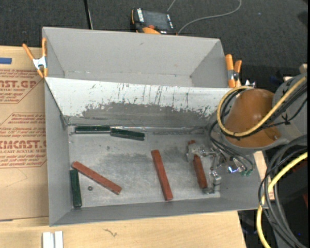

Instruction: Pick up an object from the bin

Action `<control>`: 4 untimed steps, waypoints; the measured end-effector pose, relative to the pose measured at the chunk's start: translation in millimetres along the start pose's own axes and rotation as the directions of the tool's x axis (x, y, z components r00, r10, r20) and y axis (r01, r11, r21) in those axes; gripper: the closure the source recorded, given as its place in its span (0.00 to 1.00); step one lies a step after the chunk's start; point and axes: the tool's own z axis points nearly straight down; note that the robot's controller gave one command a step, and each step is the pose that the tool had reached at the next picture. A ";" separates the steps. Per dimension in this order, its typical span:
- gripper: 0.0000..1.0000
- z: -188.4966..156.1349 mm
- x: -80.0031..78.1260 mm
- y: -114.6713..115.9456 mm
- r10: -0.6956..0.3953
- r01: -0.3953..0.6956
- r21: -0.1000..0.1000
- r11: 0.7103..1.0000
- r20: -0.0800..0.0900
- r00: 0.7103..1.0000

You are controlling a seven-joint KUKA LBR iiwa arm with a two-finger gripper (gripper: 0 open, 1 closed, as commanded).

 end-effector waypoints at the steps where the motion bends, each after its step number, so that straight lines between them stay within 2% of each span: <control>1: 0.00 -65.6 -12.2 -6.3 -0.363 0.363 0.001 0.932 0.004 0.932; 2: 0.00 0.8 -15.8 38.1 -0.746 0.746 -0.006 0.666 0.002 0.666; 3: 1.00 -0.9 -16.8 37.8 -0.744 0.744 -0.003 0.668 0.004 0.668; 4: 1.00 -6.3 -87.7 50.8 -0.754 0.754 -0.004 0.657 0.003 0.657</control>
Offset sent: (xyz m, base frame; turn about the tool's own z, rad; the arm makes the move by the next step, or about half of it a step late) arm 0.0117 -0.0032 0.0644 -0.3715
